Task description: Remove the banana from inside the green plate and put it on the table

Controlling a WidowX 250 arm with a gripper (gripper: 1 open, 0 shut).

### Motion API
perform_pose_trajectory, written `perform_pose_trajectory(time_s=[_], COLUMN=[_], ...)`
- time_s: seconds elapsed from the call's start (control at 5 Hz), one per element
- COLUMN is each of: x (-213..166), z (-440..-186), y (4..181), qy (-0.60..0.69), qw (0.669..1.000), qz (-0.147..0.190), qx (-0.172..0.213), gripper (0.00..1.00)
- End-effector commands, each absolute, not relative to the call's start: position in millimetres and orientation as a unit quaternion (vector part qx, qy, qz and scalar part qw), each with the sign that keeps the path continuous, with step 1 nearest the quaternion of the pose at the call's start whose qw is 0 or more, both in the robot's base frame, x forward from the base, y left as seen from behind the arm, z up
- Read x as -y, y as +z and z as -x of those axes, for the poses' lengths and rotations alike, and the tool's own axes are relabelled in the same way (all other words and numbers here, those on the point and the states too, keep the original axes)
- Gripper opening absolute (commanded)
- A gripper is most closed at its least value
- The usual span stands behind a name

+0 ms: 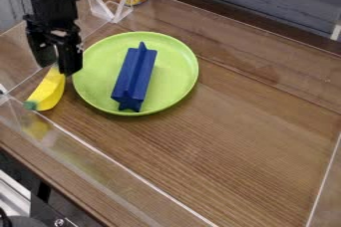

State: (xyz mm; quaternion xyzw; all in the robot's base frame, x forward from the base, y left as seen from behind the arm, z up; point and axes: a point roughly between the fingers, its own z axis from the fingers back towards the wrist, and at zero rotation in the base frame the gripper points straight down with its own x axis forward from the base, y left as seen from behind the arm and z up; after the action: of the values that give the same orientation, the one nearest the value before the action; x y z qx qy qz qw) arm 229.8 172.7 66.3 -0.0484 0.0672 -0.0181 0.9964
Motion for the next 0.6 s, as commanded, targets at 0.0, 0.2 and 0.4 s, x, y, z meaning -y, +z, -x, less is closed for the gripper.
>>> perform_pose_trajectory(time_s=[0.0, 0.2, 0.4], x=[-179, -181, -186], z=[-246, -247, -245], y=[102.8, 97.6, 87.1], qy=[-0.022, 0.006, 0.03], qw=[0.999, 1.0, 0.999], qz=[0.018, 0.021, 0.024], qx=[-0.027, -0.023, -0.023], gripper=[1.0, 1.0, 1.0])
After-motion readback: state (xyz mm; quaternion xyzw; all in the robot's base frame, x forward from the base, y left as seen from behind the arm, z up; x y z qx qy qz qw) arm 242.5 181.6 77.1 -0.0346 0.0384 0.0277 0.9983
